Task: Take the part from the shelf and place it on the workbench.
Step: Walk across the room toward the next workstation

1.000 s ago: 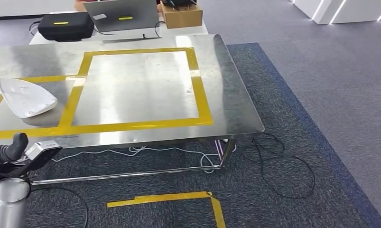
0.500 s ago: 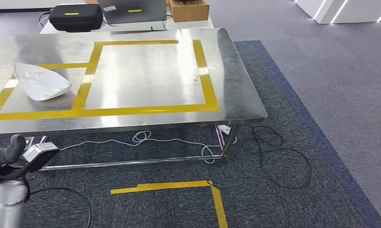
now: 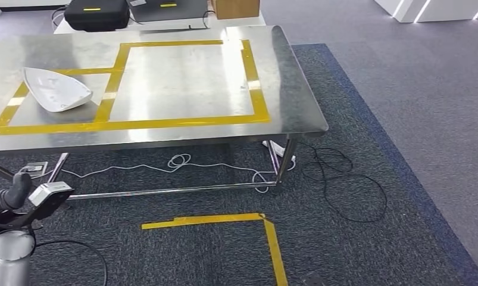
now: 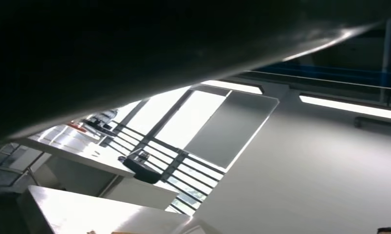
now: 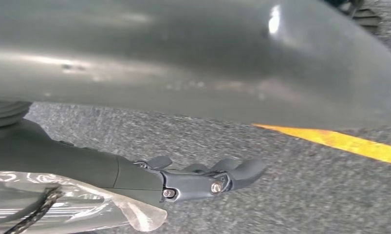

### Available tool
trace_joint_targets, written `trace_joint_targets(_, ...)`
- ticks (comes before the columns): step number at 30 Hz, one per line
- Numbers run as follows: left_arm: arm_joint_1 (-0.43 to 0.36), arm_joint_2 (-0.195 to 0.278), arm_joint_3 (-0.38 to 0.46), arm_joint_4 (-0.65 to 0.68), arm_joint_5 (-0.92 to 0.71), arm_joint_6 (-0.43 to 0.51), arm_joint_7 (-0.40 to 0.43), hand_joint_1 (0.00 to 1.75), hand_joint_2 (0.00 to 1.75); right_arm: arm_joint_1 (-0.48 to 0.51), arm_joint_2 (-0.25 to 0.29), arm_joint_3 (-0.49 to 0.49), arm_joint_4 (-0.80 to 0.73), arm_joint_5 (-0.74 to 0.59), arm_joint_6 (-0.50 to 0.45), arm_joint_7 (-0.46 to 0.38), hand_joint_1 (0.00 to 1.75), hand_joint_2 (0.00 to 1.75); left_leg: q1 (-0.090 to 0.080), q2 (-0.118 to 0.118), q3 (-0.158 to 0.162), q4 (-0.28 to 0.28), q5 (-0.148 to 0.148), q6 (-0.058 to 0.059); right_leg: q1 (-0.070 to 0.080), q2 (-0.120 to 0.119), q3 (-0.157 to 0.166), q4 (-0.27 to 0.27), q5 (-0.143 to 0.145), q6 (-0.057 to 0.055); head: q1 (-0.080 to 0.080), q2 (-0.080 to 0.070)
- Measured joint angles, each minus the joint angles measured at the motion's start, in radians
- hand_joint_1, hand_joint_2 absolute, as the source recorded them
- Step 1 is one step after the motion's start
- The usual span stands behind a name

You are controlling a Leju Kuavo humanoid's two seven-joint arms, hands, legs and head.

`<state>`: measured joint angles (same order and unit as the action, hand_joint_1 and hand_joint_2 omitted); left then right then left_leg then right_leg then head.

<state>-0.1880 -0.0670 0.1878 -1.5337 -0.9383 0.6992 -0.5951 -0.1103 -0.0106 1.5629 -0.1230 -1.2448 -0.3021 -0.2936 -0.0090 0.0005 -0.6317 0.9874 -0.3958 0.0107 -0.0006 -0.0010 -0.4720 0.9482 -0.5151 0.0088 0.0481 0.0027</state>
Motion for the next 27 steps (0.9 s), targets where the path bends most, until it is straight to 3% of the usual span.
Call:
trace_joint_targets(2,0.025,0.01,0.017,0.008,-0.048,-0.01,0.067,0.0,0.0,0.0,0.004,0.0,-0.001,-0.001,0.001,0.002,0.0,0.0,0.003,-0.002,-0.017,0.052,-0.06,-0.013,-0.005,-0.005,-0.015,-0.007,0.019,-0.014,-0.001,0.0)
trace_joint_targets(4,0.065,0.022,0.052,0.061,-0.077,-0.011,0.107,0.0,0.0,-0.001,0.008,0.0,-0.001,-0.005,-0.003,0.005,0.0,0.0,0.011,-0.002,-0.045,0.177,-0.154,-0.025,-0.005,-0.004,-0.036,-0.004,0.036,-0.022,-0.003,0.0)
trace_joint_targets(5,0.084,0.025,0.085,0.107,-0.08,-0.008,0.084,0.0,0.0,0.001,0.01,0.0,-0.001,-0.008,-0.007,0.008,0.0,0.0,0.014,-0.002,-0.055,0.239,-0.183,-0.03,-0.005,-0.003,-0.05,0.0,0.044,-0.021,-0.003,0.0)
trace_joint_targets(6,0.098,0.024,0.126,0.16,-0.089,-0.006,0.044,0.0,0.0,0.002,0.014,0.0,-0.001,-0.011,-0.01,0.01,0.0,0.0,0.017,-0.002,-0.057,0.28,-0.191,-0.033,-0.005,-0.003,-0.066,0.006,0.052,-0.02,-0.003,0.0)
trace_joint_targets(7,0.105,0.022,0.172,0.219,-0.105,-0.006,0.003,0.0,0.0,0.004,0.017,0.0,-0.001,-0.016,-0.012,0.012,0.0,0.0,0.02,-0.002,-0.043,0.285,-0.176,-0.037,-0.005,-0.004,-0.083,0.014,0.058,-0.017,-0.003,0.0)
trace_joint_targets(9,0.108,0.02,0.249,0.33,-0.148,-0.005,-0.034,0.0,0.0,0.004,0.025,0.0,-0.002,-0.024,-0.012,0.013,0.0,0.0,0.024,-0.002,0.03,0.192,-0.124,-0.04,-0.007,-0.007,-0.115,0.034,0.066,-0.01,-0.003,0.0)
trace_joint_targets(11,0.108,0.017,0.323,0.438,-0.191,-0.004,-0.044,0.0,0.0,0.003,0.031,0.0,-0.002,-0.031,-0.013,0.013,0.0,0.0,0.022,-0.003,0.114,0.062,-0.118,-0.037,-0.007,-0.008,-0.138,0.051,0.074,-0.001,-0.003,0.0)
trace_joint_targets(12,0.108,0.015,0.358,0.487,-0.211,-0.004,-0.046,0.0,0.0,0.002,0.034,0.0,-0.003,-0.034,-0.013,0.013,0.0,0.0,0.02,-0.003,0.136,0.022,-0.127,-0.032,-0.006,-0.008,-0.145,0.056,0.08,0.006,-0.002,0.0)
trace_joint_targets(15,0.101,0.01,0.437,0.63,-0.272,-0.001,-0.023,0.0,0.0,0.002,0.037,0.0,-0.003,-0.041,-0.013,0.014,0.0,0.0,0.015,-0.002,0.13,0.004,-0.12,-0.007,-0.009,-0.007,-0.154,0.057,0.095,0.028,-0.002,0.0)
trace_joint_targets(16,0.097,0.009,0.455,0.678,-0.29,-0.001,-0.01,0.0,0.0,0.003,0.038,0.0,-0.003,-0.043,-0.012,0.015,0.0,0.0,0.016,-0.001,0.123,0.002,-0.111,0.003,-0.01,-0.006,-0.162,0.068,0.078,0.034,-0.001,0.0)
trace_joint_targets(17,0.094,0.008,0.47,0.723,-0.304,0.0,0.002,0.0,0.0,0.003,0.038,0.0,-0.003,-0.044,-0.012,0.015,0.0,0.0,0.017,0.001,0.113,-0.001,-0.101,0.012,-0.01,-0.005,-0.174,0.097,0.043,0.038,0.001,0.0)
trace_joint_targets(20,0.085,0.004,0.492,0.844,-0.35,0.001,0.051,0.0,0.0,0.002,0.039,0.0,-0.004,-0.05,-0.01,0.016,0.0,0.0,0.015,0.003,0.073,-0.001,-0.068,0.024,-0.011,-0.003,-0.215,0.275,-0.101,0.043,0.005,0.0)
trace_joint_targets(21,0.082,0.002,0.494,0.893,-0.37,0.0,0.082,0.0,0.0,0.002,0.04,0.0,-0.004,-0.053,-0.009,0.015,0.0,0.0,0.013,0.003,0.058,0.0,-0.057,0.025,-0.01,-0.003,-0.216,0.325,-0.115,0.043,0.006,0.0)
trace_joint_targets(22,0.079,0.0,0.495,0.944,-0.389,-0.006,0.117,0.0,0.0,0.002,0.041,0.0,-0.004,-0.057,-0.008,0.015,0.0,0.0,0.01,0.003,0.043,0.001,-0.046,0.025,-0.01,-0.003,-0.206,0.35,-0.106,0.04,0.006,0.0)
trace_joint_targets(23,0.077,-0.003,0.494,0.993,-0.404,-0.017,0.154,0.0,0.0,0.002,0.041,-0.001,-0.004,-0.063,-0.007,0.014,0.0,0.0,0.007,0.004,0.03,0.002,-0.036,0.025,-0.008,-0.002,-0.179,0.34,-0.077,0.036,0.006,0.0)
trace_joint_targets(24,0.077,-0.008,0.494,1.04,-0.415,-0.036,0.193,0.0,0.0,0.001,0.041,-0.002,-0.004,-0.071,-0.005,0.011,0.0,0.0,0.004,0.003,0.018,0.003,-0.025,0.025,-0.006,-0.002,-0.134,0.294,-0.043,0.029,0.006,0.0)
trace_joint_targets(25,0.078,-0.014,0.493,1.08,-0.425,-0.06,0.231,0.0,0.0,0.0,0.041,-0.005,-0.004,-0.081,-0.002,0.008,0.0,0.0,0.001,0.003,0.008,0.003,-0.015,0.024,-0.002,0.0,-0.076,0.219,-0.027,0.02,0.006,0.0)
trace_joint_targets(27,0.084,-0.03,0.489,1.145,-0.446,-0.113,0.302,0.0,0.0,-0.004,0.04,-0.013,-0.004,-0.1,0.005,0.001,0.0,0.0,-0.002,0.002,-0.005,0.003,0.006,0.019,0.006,0.002,0.038,0.053,-0.038,0.006,0.006,0.0)
